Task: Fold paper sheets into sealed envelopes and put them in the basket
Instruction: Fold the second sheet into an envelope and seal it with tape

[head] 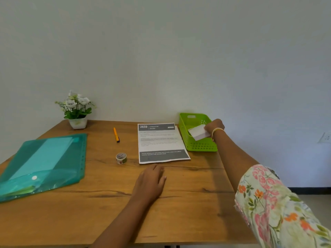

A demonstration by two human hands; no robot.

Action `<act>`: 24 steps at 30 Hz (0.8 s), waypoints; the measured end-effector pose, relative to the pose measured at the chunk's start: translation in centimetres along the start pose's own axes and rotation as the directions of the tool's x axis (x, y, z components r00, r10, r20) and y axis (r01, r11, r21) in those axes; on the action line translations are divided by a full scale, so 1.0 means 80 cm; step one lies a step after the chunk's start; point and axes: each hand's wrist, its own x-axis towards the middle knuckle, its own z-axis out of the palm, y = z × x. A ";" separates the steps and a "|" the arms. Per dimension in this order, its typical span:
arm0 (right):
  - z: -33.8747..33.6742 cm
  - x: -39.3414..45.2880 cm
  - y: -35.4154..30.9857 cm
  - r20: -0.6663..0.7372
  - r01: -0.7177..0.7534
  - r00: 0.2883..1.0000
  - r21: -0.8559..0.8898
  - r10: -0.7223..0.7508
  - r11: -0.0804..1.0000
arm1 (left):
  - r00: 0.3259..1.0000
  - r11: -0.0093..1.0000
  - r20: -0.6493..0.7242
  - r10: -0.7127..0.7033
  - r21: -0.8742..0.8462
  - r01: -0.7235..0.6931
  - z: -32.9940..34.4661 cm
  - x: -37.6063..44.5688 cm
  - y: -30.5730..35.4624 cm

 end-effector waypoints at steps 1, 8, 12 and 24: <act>0.003 0.001 -0.001 0.008 0.025 1.000 -0.043 -0.024 0.999 | 1.000 1.000 -0.012 -0.005 -0.005 0.005 0.000 0.001 0.001; 0.021 0.002 0.003 0.186 0.219 0.971 -0.458 -0.148 0.862 | 1.000 1.000 -0.018 -0.024 0.002 0.024 0.002 0.000 0.001; 0.032 -0.002 0.012 0.080 0.164 0.986 -0.611 -0.145 0.775 | 0.999 0.999 -0.015 -0.032 -0.003 0.032 0.001 0.001 0.002; 0.155 -0.183 0.048 0.476 0.779 0.616 -0.251 -0.628 0.574 | 0.945 0.950 -0.156 -0.289 0.075 0.303 -0.014 -0.004 0.012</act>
